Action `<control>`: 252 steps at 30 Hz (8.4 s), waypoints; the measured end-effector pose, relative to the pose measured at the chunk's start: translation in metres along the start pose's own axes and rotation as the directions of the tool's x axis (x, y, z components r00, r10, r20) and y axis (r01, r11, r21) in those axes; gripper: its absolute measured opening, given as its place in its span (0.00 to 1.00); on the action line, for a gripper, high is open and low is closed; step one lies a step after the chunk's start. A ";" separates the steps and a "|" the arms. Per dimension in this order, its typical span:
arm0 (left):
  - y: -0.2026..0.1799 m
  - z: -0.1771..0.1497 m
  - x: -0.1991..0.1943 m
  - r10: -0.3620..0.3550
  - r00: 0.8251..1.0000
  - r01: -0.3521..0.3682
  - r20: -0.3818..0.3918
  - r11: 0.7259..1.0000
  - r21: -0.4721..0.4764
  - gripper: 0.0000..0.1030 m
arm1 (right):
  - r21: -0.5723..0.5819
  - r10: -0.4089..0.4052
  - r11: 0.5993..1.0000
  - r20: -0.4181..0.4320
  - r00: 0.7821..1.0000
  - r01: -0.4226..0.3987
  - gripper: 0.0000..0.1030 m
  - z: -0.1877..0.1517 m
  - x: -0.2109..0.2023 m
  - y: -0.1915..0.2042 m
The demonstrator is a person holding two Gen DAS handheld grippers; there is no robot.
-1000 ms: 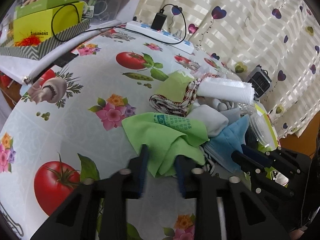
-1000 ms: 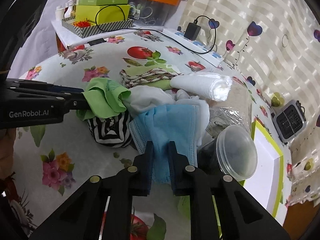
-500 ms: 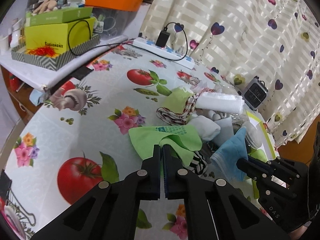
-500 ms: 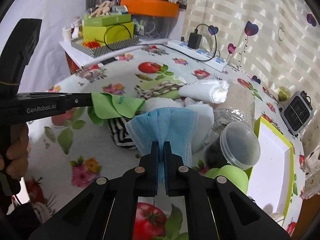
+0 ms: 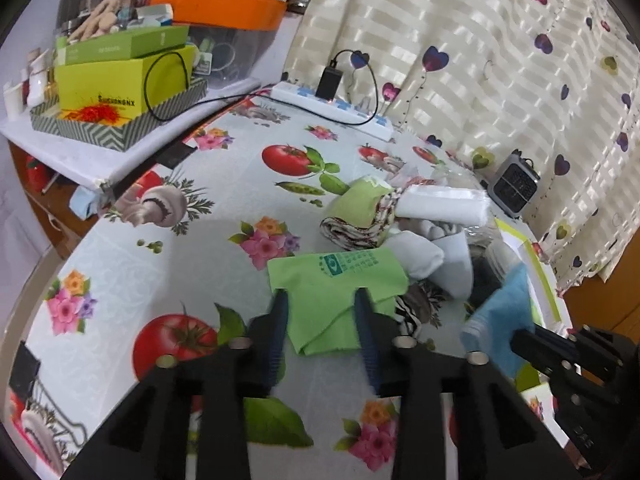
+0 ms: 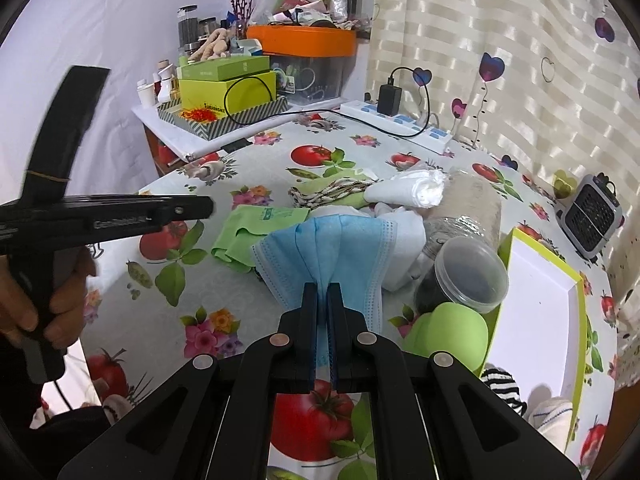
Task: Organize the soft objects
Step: 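Grasp the blue face mask with the right gripper while the left gripper grasps the green cloth, then carry the blue mask and green cloth over the white box with both grippers, then lower the green cloth and blue mask into the box and open both grippers, then withdraw both grippers from the white box, then grasp the black-and-white striped sock on the table with the left gripper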
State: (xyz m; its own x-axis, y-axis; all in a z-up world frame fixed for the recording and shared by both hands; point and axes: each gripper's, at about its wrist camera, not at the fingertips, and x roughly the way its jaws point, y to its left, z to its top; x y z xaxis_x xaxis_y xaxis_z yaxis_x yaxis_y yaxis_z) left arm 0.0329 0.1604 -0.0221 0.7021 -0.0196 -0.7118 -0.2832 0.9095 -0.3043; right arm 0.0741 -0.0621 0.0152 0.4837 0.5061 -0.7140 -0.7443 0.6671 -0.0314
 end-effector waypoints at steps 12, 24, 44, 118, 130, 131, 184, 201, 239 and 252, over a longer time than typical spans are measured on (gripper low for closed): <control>0.002 0.007 0.055 0.047 0.996 -0.048 -0.082 0.999 -0.006 0.39 | 0.006 -0.007 1.000 -0.016 1.000 0.007 0.04 0.002 0.010 -0.006; 0.000 -0.007 0.045 0.130 0.990 -0.125 -0.058 0.989 0.077 0.09 | 0.012 -0.008 1.000 -0.002 1.000 0.008 0.04 0.001 0.006 -0.005; -0.025 -0.004 -0.053 0.037 0.994 -0.045 0.104 0.996 0.075 0.09 | 0.064 -0.028 0.998 0.103 0.994 0.022 0.04 -0.008 -0.043 -0.009; -0.286 -0.022 0.070 -0.323 0.916 0.395 -0.236 0.825 0.404 0.22 | 0.478 -0.293 0.845 0.039 0.955 0.239 0.04 -0.095 -0.092 -0.197; -0.269 -0.015 0.052 -0.312 0.932 0.361 -0.185 0.844 0.397 0.24 | 0.459 -0.242 0.866 0.041 0.969 0.197 0.04 -0.073 -0.058 -0.206; -0.267 -0.015 0.050 -0.310 0.933 0.358 -0.182 0.845 0.397 0.24 | 0.456 -0.235 0.870 0.044 0.971 0.190 0.04 -0.071 -0.055 -0.207; -0.170 -0.040 -0.028 -0.169 0.983 0.183 -0.072 0.932 0.313 0.24 | 0.343 -0.191 0.927 0.081 0.978 0.153 0.44 -0.067 -0.098 -0.102; -0.147 -0.037 -0.023 -0.132 0.989 0.146 -0.071 0.955 0.259 0.24 | 0.327 -0.172 0.935 0.087 0.981 0.135 0.44 -0.065 -0.097 -0.092; -0.050 -0.019 0.019 0.059 0.997 -0.050 -0.057 0.987 0.154 0.39 | 0.226 -0.059 0.973 0.109 0.992 0.033 0.44 -0.041 -0.074 -0.060; -0.048 -0.019 0.050 0.078 0.995 -0.063 -0.064 0.977 0.204 0.40 | 0.140 0.036 0.989 0.072 0.997 -0.046 0.44 0.003 -0.018 -0.038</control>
State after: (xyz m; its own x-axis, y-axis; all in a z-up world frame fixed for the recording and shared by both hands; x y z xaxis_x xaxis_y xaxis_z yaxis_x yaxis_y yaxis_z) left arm 0.0689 0.1077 -0.0553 0.6346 0.0245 -0.7725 -0.1880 0.9744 -0.1236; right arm 0.0953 -0.0948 0.0316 0.4890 0.5679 -0.6622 -0.6936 0.7135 0.0997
